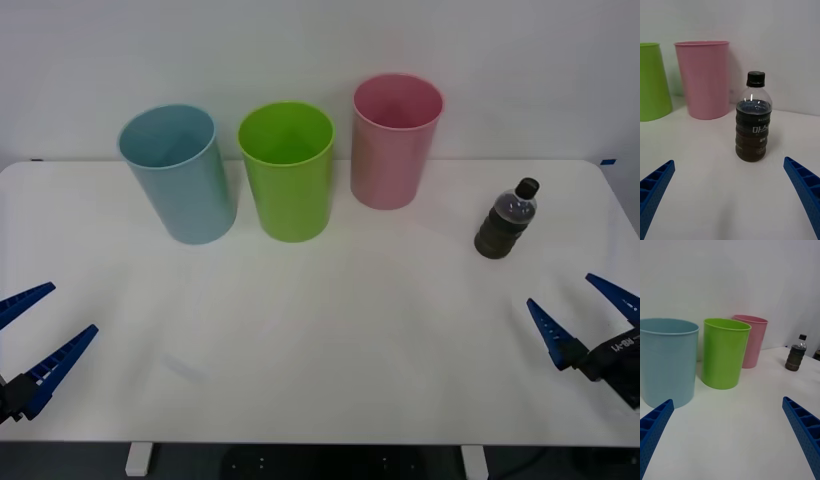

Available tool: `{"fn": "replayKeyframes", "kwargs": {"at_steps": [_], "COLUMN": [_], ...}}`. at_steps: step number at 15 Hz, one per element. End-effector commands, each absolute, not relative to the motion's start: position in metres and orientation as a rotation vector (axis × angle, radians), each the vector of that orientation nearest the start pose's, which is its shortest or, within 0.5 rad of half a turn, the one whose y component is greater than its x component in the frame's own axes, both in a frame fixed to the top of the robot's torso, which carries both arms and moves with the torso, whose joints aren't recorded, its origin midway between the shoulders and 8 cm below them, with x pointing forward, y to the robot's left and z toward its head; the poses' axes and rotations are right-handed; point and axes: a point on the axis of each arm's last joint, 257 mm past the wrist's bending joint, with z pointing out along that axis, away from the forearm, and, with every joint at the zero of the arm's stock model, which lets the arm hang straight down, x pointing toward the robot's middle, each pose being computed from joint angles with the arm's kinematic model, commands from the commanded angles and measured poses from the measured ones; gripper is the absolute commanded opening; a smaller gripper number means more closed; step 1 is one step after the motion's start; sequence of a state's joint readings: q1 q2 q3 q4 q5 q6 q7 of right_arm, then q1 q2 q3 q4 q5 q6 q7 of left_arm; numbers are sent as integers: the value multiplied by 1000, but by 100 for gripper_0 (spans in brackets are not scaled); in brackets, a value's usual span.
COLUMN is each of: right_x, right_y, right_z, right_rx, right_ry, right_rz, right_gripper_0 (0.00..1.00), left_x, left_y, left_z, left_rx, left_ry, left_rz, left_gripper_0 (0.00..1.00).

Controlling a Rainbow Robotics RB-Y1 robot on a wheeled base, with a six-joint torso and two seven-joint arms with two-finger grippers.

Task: Grasp the object on the table and drop it into the matching bin: aluminum can to the light blue bin, PET bottle to the pink bin.

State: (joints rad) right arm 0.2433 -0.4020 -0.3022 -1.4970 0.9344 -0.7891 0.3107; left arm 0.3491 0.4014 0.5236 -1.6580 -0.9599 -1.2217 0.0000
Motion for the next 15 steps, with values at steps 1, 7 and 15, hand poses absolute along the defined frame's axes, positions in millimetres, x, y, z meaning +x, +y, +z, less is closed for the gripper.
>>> {"fn": "replayKeyframes", "kwargs": {"at_steps": [1,7,15], "right_x": [442,478,521], "right_y": [-348,-348,-341], "right_z": [-244,-252,-264], "right_rx": [-332,-305,-294], "right_ry": [1539,1557,1588], "right_rz": [243,206,186], "right_gripper_0": [100,100,100], "left_x": [342,342,342], "left_y": [330,330,330], "left_z": [-169,-169,-169], "left_rx": [465,465,465], "left_ry": [1441,1441,1441], "left_rz": [-567,-567,-567], "left_gripper_0": [100,100,100]}}
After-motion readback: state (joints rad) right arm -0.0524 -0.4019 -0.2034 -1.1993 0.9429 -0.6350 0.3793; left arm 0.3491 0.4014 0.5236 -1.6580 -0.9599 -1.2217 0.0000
